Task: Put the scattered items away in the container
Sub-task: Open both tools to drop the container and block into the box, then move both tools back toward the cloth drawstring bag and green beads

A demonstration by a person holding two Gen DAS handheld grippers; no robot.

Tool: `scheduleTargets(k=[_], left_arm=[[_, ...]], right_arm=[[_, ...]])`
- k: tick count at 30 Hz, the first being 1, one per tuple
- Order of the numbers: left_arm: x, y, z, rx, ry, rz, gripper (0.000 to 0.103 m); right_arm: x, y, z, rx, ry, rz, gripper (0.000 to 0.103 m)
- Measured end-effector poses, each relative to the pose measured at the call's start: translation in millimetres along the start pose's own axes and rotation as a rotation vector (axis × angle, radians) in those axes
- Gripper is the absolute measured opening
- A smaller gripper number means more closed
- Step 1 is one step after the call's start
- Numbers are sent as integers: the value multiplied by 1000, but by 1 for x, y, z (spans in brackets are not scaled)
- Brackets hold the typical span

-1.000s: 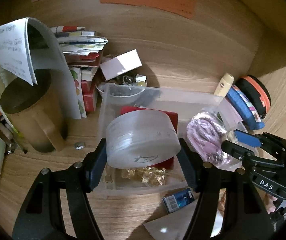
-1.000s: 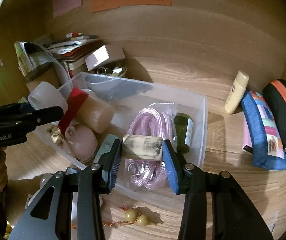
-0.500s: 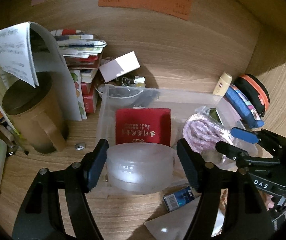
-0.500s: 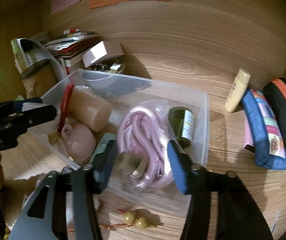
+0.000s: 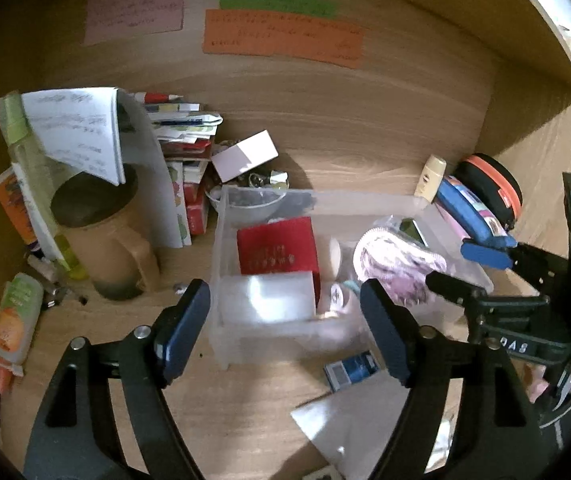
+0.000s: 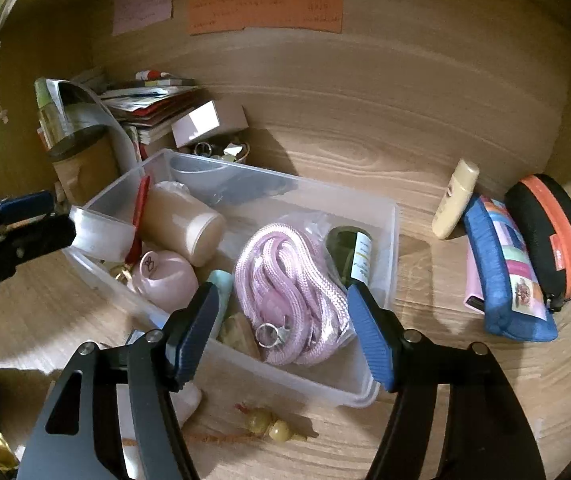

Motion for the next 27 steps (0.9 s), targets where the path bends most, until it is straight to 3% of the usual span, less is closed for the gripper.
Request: scheduleTargets(k=[13,27], left_arm=[[-13,2,41,-17,-83,19,77],[-4,39,91,79,-198,61,78]], right_arm=[[-18,6,12,9,13,14,64],[-27,37,46,64,-31,38,64]])
Point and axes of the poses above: each gripper's, at about its wrist camera, not at the fingertips, and x roughly the way its jaws point, y to its right, z to its underside, the point moved 10 cm from there along x, roughly the way its jaws point, and after that the axes turned 1 degree about x, right-handed, at the moved point
